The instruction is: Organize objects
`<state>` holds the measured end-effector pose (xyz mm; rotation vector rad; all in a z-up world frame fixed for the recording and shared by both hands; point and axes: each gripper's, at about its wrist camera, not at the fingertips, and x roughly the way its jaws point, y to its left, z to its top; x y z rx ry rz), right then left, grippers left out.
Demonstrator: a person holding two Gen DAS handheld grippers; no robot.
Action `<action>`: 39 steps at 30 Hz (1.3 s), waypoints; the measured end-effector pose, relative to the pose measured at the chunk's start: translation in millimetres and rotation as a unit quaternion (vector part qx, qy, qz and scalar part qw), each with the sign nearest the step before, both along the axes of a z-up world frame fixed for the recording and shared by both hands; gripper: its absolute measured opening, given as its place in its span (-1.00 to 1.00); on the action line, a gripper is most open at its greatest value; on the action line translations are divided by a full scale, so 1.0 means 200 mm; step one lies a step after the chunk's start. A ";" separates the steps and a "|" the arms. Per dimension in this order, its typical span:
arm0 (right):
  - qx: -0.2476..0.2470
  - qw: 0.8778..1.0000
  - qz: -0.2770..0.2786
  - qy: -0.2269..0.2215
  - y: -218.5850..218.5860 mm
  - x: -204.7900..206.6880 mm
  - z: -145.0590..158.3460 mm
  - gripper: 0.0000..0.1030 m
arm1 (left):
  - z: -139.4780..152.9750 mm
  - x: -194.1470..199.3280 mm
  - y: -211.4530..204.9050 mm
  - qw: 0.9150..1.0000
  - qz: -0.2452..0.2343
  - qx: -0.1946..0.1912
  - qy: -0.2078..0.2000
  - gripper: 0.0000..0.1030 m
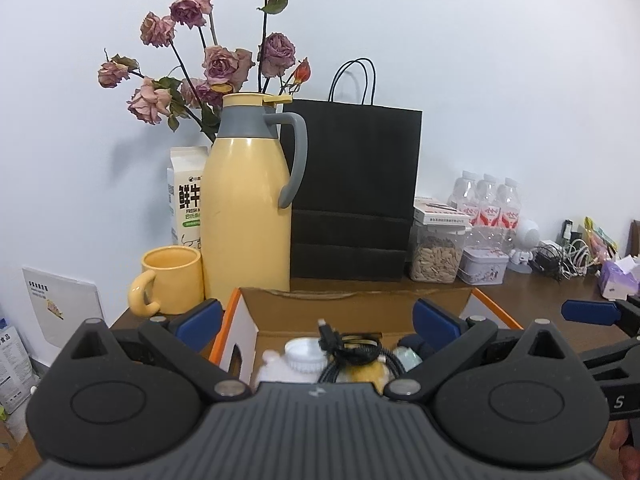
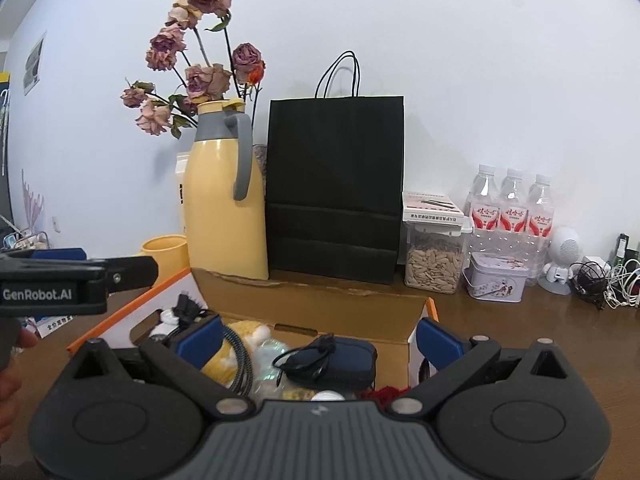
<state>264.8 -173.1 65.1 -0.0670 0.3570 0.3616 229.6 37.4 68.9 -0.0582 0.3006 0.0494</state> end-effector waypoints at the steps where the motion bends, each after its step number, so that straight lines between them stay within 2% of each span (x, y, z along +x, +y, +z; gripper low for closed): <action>1: -0.001 1.000 0.000 0.001 0.00 -0.02 0.00 1.00 | 0.00 -0.03 0.00 1.000 -0.001 0.002 0.001 1.00; 9: -0.003 1.000 0.000 0.017 0.00 -0.21 -0.01 1.00 | 0.00 -0.24 0.01 1.000 -0.003 0.005 0.012 1.00; 17: -0.003 0.999 -0.004 0.039 -0.01 -0.35 -0.05 1.00 | -0.06 -0.40 0.02 0.999 0.005 0.004 0.049 1.00; 27: -0.006 0.997 -0.009 0.077 -0.03 -0.47 -0.12 1.00 | -0.18 -0.52 0.02 0.995 0.004 0.011 0.103 1.00; 39: -0.006 0.996 -0.008 0.089 -0.04 -0.51 -0.15 1.00 | -0.21 -0.57 0.00 0.993 0.001 0.002 0.115 1.00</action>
